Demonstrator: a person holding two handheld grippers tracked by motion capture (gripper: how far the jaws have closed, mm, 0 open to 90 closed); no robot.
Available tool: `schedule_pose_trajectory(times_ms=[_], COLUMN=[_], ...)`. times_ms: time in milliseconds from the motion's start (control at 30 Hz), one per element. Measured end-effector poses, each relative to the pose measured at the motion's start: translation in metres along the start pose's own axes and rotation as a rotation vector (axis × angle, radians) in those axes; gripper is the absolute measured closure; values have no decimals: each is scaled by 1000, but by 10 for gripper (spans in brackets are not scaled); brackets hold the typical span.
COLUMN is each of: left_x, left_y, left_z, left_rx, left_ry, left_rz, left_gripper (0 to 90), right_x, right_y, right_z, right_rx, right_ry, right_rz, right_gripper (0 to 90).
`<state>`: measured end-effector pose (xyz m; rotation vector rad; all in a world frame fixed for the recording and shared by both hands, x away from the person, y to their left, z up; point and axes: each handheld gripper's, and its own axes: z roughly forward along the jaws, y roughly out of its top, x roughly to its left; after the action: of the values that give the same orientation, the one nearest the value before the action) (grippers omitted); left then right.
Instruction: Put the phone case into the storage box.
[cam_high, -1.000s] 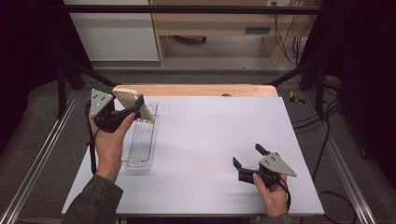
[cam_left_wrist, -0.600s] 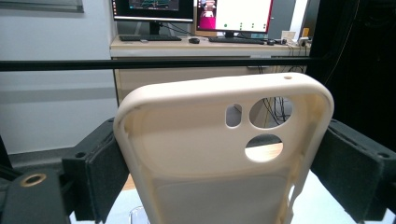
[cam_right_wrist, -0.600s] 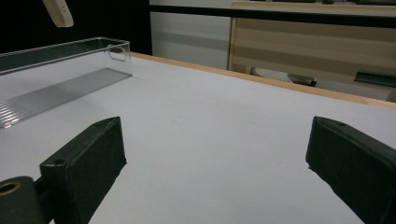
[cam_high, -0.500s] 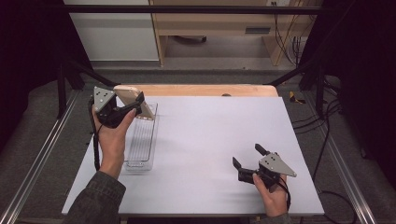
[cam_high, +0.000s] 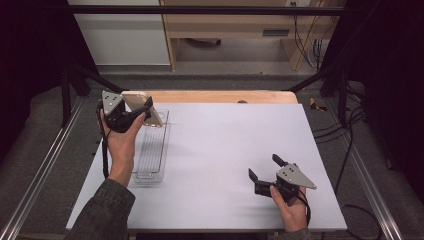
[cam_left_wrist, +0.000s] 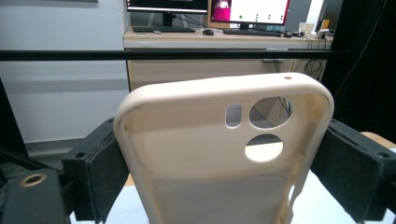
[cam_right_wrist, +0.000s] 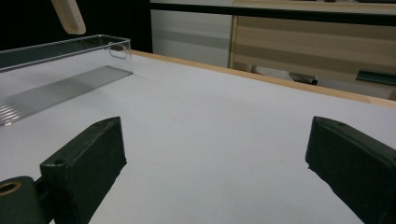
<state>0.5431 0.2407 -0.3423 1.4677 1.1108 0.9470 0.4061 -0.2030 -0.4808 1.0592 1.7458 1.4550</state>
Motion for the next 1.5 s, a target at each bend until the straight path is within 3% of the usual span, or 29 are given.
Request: schedule_pose_trajectory(times_ms=[600, 1500], left_x=[11, 8], left_y=[-10, -29], left_z=[22, 46], left_rx=[33, 93], left_ry=[34, 41], left_rz=[11, 11], left_gripper=[100, 100], right_x=[1, 2], right_y=[0, -1], right_z=[1, 3], right_rx=[-1, 6], right_ry=[8, 15], right_rz=[-5, -6], right_gripper=[47, 48])
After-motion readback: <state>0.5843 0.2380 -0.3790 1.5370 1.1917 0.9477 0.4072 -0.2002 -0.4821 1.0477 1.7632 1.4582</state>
